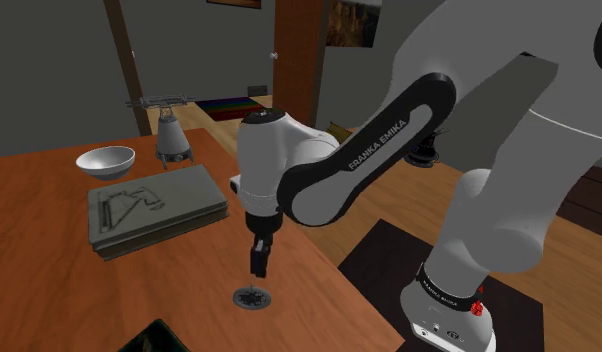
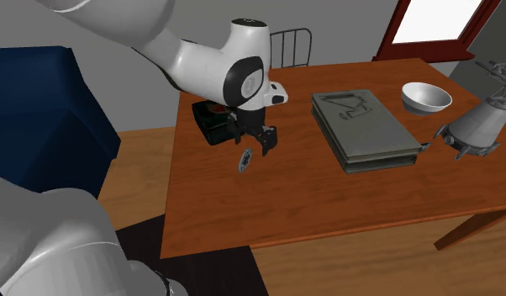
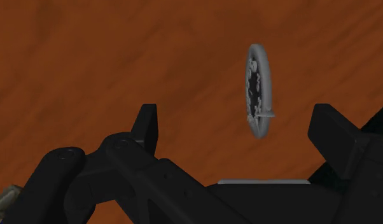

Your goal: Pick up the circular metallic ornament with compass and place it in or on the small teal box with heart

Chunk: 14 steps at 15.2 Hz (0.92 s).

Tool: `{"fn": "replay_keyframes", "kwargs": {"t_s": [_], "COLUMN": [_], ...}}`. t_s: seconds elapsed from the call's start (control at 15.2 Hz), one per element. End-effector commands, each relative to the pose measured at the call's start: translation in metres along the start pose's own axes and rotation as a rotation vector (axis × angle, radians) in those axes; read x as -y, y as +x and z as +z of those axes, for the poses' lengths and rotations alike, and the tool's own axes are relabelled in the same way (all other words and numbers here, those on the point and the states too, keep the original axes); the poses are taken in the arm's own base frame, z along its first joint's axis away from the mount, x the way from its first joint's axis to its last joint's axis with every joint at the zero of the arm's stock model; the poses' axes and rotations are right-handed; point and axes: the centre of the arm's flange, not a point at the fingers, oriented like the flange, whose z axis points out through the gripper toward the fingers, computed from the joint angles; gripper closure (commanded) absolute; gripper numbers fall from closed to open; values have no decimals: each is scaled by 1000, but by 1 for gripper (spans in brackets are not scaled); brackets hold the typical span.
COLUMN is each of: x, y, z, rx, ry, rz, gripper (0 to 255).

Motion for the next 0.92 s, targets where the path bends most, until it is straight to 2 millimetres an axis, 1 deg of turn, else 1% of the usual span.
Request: {"fn": "replay_keyframes", "kwargs": {"t_s": [0.0, 0.13, 0.2, 0.66, 0.73, 0.86], "x": [16, 33, 37, 37, 37, 37], "y": [10, 19, 21, 21, 21, 21], "z": [17, 35, 40, 77, 80, 80], "rx": [-3, -4, -4, -4, -4, -4], "ry": [2, 2, 2, 2, 2, 2], "rz": [-34, -67, -75, -75, -75, -75], "gripper": [0, 0, 0, 0, 0, 0]}}
